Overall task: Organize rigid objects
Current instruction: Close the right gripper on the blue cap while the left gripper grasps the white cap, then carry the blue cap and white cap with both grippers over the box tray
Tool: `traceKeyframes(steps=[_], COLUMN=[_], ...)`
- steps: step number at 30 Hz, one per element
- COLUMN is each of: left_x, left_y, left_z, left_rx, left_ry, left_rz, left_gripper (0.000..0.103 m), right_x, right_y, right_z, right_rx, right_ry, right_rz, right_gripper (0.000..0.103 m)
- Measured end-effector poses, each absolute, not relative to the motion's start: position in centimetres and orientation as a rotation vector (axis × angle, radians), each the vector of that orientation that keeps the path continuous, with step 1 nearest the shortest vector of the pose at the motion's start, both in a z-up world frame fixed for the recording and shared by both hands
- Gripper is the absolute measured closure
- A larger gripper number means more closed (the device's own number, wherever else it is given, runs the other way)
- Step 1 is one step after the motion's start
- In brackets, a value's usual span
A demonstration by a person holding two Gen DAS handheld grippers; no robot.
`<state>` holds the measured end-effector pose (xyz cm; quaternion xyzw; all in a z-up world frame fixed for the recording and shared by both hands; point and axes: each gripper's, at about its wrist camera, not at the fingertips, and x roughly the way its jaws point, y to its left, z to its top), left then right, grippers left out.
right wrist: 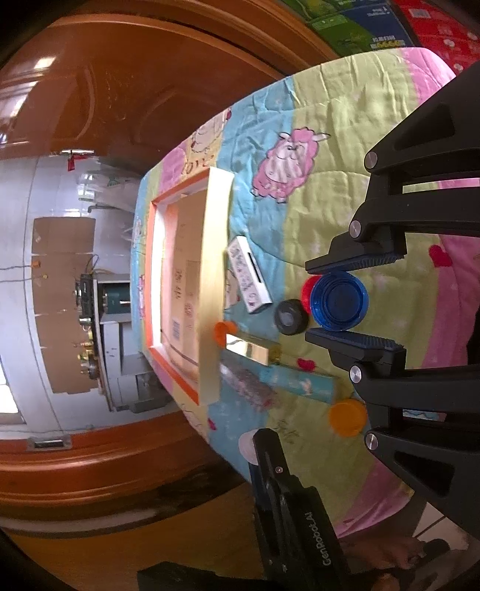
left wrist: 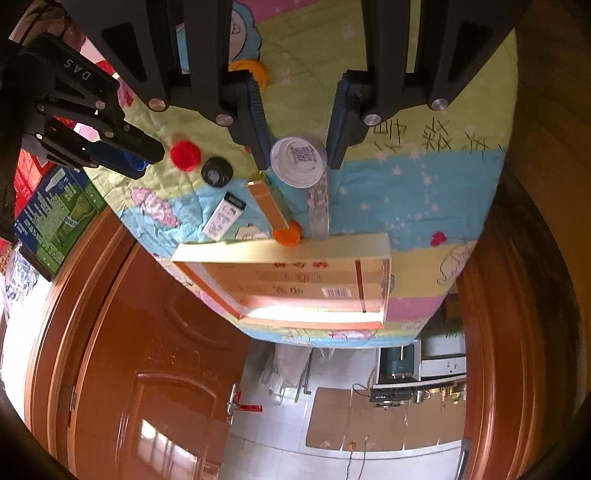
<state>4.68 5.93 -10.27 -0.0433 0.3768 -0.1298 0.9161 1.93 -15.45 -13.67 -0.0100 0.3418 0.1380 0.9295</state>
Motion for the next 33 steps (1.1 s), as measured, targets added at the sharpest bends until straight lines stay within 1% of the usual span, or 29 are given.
traceKeyframes(steps=[14,33], left_x=[8.2,15.4], left_y=[5.0,4.6], left_z=[-7.7,-5.2], left_rx=[-0.094,-0.096], left_ry=[0.733,0.73], left_rz=[-0.278,-0.254], left_gripper=[0.071,0.072], right_x=[4.9,12.4], right_y=[-16.0,-16.4], right_z=[-11.0,-6.9], right_rx=[0.023,0.042], right_ry=[0.654,0.619], right_rz=[0.298,0.347], right_gripper=[0.072,0.072])
